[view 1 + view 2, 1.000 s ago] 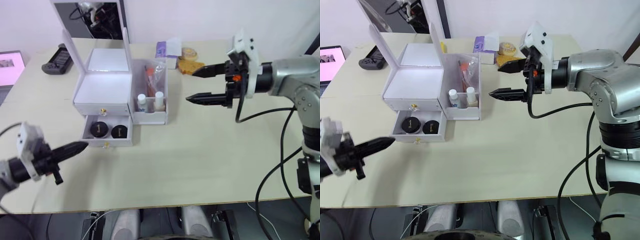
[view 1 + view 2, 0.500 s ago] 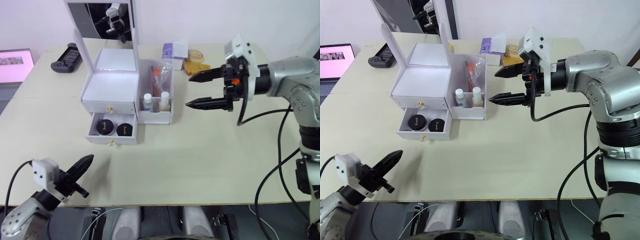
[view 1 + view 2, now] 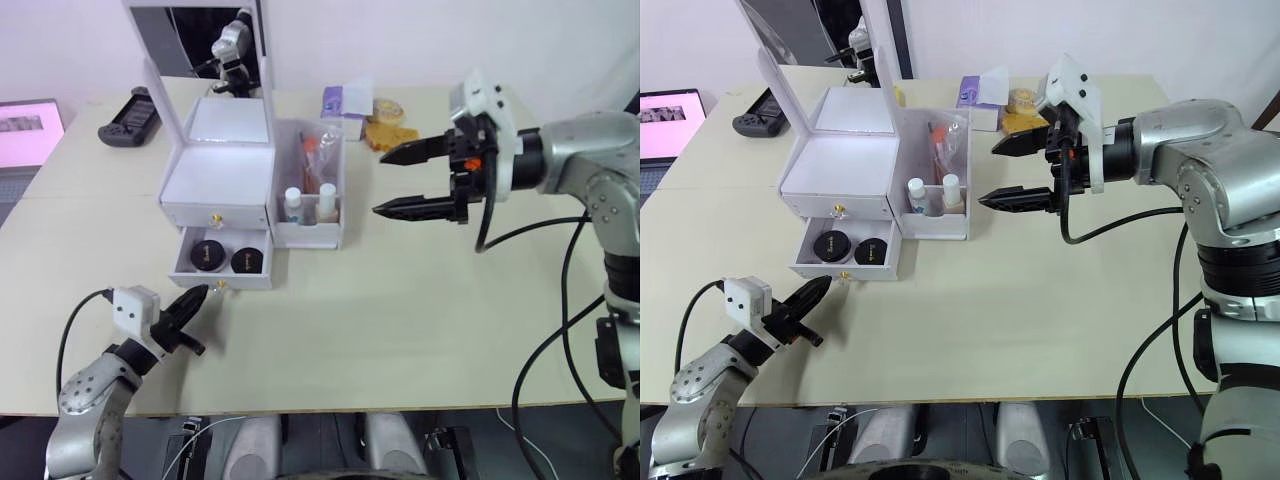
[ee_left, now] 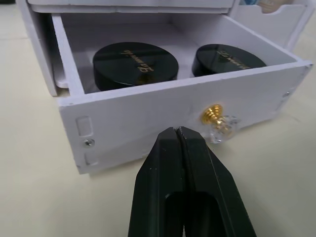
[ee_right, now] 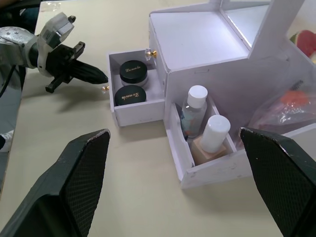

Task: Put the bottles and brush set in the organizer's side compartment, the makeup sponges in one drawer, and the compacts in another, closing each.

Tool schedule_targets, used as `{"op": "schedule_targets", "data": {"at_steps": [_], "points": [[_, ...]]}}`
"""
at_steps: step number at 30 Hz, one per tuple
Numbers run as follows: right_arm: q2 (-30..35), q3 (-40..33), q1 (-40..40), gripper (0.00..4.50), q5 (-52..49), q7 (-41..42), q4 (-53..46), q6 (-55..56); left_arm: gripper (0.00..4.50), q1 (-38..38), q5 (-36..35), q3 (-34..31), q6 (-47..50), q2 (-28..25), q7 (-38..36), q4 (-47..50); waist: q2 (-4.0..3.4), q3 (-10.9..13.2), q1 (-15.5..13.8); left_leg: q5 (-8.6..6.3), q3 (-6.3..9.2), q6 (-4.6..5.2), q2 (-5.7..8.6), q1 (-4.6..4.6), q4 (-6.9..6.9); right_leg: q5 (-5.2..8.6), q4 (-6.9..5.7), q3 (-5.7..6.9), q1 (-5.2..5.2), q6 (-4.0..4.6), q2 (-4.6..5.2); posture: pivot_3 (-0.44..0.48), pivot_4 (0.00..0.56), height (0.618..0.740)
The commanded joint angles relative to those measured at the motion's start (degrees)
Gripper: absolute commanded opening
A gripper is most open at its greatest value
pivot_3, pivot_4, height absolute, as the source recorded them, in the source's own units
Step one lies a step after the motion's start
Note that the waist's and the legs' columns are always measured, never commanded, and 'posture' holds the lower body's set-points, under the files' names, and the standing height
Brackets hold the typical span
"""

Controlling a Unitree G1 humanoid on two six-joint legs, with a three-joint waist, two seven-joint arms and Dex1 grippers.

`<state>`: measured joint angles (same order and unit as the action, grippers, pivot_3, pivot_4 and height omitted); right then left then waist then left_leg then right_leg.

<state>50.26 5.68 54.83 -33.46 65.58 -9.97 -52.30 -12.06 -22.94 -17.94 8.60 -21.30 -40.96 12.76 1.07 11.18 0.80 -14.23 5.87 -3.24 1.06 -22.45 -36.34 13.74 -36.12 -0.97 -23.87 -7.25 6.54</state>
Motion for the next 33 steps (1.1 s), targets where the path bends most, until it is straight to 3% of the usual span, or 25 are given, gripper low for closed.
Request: {"op": "schedule_targets", "data": {"at_steps": [1,33], "points": [[0.3,-2.1,2.0,4.5,-0.6,-0.7,-1.8,-0.3,0.04,1.7,1.2,1.9,-1.7,-0.8,0.4,-0.1,0.0,0.0,0.0,0.0,0.0,0.0,0.0,0.0,-0.01,0.0,0.0,0.0,0.0,0.0,0.0,0.0,0.15,0.74],[0.9,-2.5,1.9,4.5,-0.1,-1.3,-1.2,0.9,0.04,23.3,3.7,5.9,1.0,-4.0,5.6,-12.7,0.0,0.0,0.0,0.0,0.03,0.0,0.02,-0.02,0.02,-0.02,0.0,0.02,0.0,-0.05,0.0,0.0,0.15,0.74]]}}
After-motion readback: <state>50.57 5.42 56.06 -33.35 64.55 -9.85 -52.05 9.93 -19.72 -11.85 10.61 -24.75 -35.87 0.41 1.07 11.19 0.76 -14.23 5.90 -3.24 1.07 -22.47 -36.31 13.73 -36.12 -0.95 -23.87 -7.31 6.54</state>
